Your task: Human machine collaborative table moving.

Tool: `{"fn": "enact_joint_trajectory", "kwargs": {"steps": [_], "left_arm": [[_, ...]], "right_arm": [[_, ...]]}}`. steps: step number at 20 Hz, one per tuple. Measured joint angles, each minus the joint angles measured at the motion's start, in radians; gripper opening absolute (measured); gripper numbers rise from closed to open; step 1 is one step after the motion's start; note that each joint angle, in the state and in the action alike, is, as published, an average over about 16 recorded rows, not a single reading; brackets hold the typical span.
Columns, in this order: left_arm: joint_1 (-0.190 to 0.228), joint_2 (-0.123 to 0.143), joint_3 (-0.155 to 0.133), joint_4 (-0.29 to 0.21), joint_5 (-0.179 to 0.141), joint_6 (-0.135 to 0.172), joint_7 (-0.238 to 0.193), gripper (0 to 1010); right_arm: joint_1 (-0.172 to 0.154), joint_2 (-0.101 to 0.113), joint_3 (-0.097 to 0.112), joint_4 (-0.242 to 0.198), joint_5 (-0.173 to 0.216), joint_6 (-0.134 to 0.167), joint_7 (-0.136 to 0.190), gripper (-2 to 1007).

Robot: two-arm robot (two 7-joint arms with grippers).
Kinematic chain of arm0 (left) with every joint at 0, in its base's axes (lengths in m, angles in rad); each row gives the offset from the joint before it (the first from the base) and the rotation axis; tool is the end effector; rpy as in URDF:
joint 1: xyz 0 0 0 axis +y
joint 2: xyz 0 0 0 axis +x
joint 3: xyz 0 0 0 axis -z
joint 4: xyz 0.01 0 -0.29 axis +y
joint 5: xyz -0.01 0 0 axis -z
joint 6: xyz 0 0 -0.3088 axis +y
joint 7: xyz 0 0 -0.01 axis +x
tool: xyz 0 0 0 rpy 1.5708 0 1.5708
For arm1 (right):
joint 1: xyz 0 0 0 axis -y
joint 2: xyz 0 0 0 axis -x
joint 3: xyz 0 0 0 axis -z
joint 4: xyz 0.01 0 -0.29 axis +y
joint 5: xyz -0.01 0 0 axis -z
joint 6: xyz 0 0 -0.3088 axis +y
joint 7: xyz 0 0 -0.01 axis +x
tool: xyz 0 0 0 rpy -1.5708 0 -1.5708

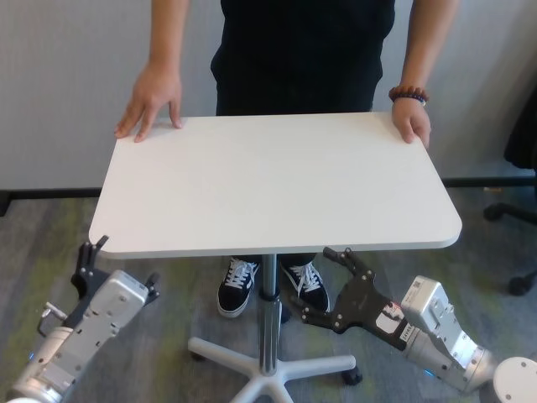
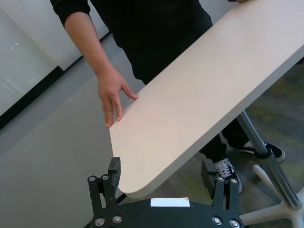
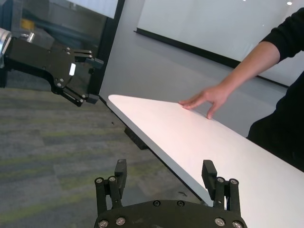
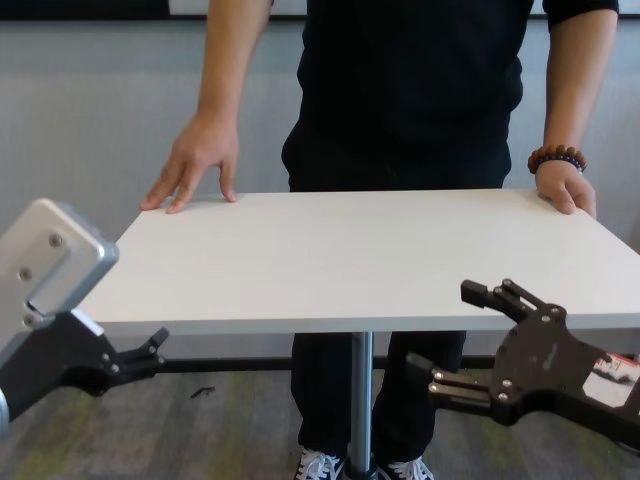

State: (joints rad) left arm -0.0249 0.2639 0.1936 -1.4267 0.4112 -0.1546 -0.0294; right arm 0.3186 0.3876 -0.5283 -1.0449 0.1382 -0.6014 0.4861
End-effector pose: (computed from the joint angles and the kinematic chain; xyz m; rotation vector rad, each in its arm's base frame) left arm 0.3266 0.0290 -0.3407 0.4831 -0.5287 1.2294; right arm 0.3798 -0.0402 -0.3726 -0.1359 -0.3958 -0.6589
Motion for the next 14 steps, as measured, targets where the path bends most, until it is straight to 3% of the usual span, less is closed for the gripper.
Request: {"fn": "enact_joint_trajectory", "kwargs": {"steps": [6,14], "left_arm": [[0.05,-0.001,0.0,-0.07,-0.001,0.009,0.003,983],[0.114,0.004,-0.004,-0.135,0.026,0.018,0.026,983]], "right_arm": [[-0.061,0.02,0.025,-0.103,0.035,0.032,0.013,1001],[-0.14,0.048,0.049,-0.22,-0.006,0.062,-0.029,1001]]}}
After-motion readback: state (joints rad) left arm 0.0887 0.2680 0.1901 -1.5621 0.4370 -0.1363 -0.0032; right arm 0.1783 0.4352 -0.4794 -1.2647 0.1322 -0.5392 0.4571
